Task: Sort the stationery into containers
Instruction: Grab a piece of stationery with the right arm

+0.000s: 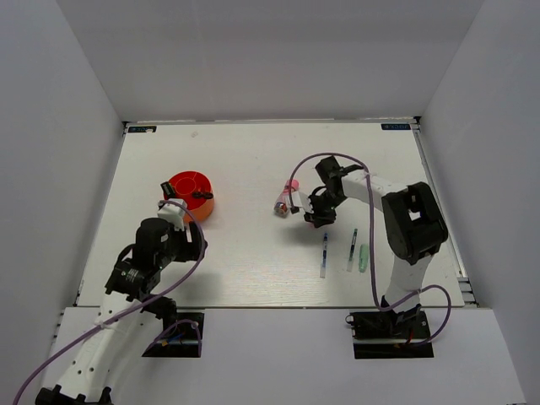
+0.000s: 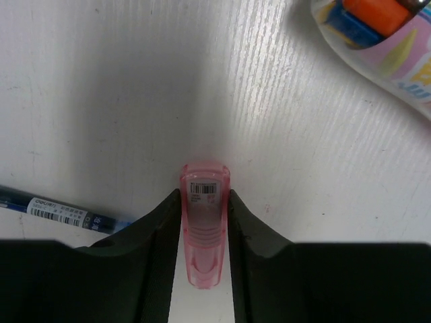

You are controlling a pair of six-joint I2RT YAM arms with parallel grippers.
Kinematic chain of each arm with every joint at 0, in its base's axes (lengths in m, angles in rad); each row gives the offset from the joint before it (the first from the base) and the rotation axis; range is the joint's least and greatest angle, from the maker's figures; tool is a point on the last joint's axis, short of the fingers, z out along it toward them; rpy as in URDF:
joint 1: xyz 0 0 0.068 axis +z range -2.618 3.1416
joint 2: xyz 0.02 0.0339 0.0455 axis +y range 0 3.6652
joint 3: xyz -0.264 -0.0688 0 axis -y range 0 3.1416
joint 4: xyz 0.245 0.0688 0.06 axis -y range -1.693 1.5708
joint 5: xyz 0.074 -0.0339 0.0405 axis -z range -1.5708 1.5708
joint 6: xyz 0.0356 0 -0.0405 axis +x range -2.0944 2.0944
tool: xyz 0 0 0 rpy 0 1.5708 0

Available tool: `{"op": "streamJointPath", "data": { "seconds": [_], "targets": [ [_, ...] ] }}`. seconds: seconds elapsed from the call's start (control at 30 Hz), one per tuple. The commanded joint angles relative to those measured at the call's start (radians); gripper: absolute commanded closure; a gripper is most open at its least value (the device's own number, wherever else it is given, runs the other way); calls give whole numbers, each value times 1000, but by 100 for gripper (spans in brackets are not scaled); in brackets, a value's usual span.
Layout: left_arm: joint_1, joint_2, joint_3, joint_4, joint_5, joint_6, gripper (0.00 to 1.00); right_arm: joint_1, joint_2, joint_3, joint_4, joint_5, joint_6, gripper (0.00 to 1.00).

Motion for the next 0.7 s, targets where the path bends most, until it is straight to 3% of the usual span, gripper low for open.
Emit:
{"op": "streamJointPath", "data": {
  "seconds": [0.0,0.23,0.4,0.5,0.67],
  "targets": [
    [5,-23,20,0,-26,-8,18,20,23,-45,35,120,-3,68],
    [3,-73,10,7,-143,-37,18,54,-9,-157,192,209,108,85],
    [5,-98,-3,16,-173,-40,18,78,-63,-188,269,232,210,93],
    [5,-112,-8,27,-189,-44,18,82,-103,-37,169,146,327,99],
    [14,-150,-22,47,-247,-67,18,111,-103,259,55,72,595,100]
  ]
}}
